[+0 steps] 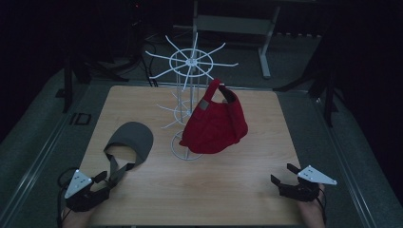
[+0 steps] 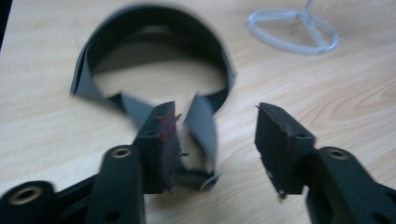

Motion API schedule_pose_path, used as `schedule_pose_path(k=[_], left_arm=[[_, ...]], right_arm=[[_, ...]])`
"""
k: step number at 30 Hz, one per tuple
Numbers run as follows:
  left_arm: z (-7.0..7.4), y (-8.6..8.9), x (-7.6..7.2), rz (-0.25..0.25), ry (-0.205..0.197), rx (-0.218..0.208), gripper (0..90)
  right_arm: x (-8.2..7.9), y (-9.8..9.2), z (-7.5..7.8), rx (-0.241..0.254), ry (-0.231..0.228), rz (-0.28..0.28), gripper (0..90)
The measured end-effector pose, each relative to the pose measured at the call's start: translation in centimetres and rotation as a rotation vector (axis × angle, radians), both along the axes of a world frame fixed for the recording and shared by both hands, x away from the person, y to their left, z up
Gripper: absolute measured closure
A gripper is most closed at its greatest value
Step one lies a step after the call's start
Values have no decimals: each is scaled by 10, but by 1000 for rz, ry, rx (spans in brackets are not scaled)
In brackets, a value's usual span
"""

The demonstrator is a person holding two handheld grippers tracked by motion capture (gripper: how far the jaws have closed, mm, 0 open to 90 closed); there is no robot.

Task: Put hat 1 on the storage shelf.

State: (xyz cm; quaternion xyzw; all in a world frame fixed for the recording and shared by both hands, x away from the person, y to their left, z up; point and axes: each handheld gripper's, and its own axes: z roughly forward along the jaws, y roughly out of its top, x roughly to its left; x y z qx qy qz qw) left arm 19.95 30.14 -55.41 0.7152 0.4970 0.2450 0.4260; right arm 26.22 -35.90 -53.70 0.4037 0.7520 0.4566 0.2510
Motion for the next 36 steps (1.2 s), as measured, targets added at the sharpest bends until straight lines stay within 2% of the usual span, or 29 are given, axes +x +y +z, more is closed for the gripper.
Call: schedule_pose_path(k=[4, 11, 13, 14, 17, 19, 24, 26, 27, 30, 31, 34, 36], left_arm=[[-8, 3, 7, 22, 55, 19, 392], [-13, 0, 17, -4, 89, 45, 393], [-14, -4, 20, -21, 104, 69, 400], [-14, -6, 21, -24, 105, 77, 403], [-13, -10, 26, -19, 120, 76, 413], [-13, -14, 28, -33, 129, 75, 416], [-14, -23, 34, -27, 154, 112, 459], [-14, -25, 35, -25, 153, 117, 521], [-14, -26, 35, -13, 150, 128, 587], [-11, -26, 34, 12, 132, 122, 786], [-9, -25, 34, -6, 127, 113, 825], [-3, -27, 30, -22, 90, 145, 838], [2, -28, 27, -30, 74, 133, 842]], right_arm=[[0, -1, -3, 4, 5, 5, 157], [0, -1, -6, 5, 19, 8, 157], [1, -1, -7, -5, 32, 2, 158], [1, -2, -7, -6, 44, 6, 159], [1, -2, -7, -5, 48, 6, 160], [1, -3, -6, -3, 44, 2, 159], [2, -4, -7, -6, 49, -11, 160], [2, -5, -7, 1, 49, -9, 160], [2, -5, -7, -1, 48, -12, 160], [1, -6, -6, 1, 45, -15, 160], [1, -6, -6, 3, 46, -14, 160], [1, -6, -6, 7, 48, -14, 160], [1, -6, -5, 8, 47, -13, 161]])
